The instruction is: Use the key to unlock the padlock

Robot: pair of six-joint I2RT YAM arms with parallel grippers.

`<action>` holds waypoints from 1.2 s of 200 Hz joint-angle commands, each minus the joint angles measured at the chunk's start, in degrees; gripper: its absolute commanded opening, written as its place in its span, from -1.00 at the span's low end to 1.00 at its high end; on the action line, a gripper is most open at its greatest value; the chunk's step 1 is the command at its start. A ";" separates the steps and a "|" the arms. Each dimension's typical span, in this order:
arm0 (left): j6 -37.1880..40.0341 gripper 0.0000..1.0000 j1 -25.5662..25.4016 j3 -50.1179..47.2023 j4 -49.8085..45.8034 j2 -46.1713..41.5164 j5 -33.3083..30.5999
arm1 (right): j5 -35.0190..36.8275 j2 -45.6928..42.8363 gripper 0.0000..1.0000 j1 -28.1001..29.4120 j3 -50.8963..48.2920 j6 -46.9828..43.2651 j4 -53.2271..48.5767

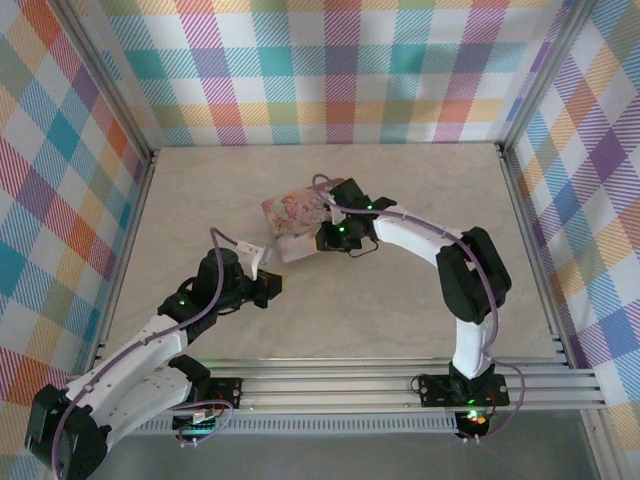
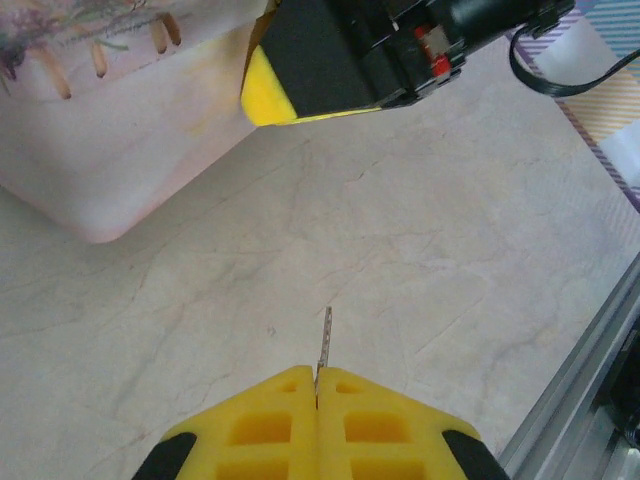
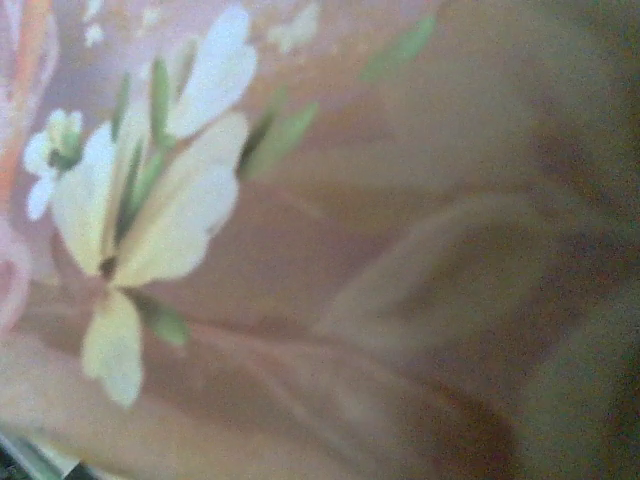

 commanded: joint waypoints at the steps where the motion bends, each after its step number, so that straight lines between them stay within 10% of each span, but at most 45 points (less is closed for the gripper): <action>1: 0.59 -1.00 0.09 -0.12 8.80 2.66 1.86 | -8.58 -4.43 -1.00 -1.68 -0.46 4.93 0.25; 145: -2.49 -1.00 1.03 -5.13 44.19 19.21 8.97 | -21.35 -1.88 -1.00 -4.47 14.30 9.17 -13.06; 240: -8.19 -1.00 3.29 -2.87 50.20 25.12 9.02 | -25.17 -0.70 -1.00 -5.79 16.17 8.60 -16.24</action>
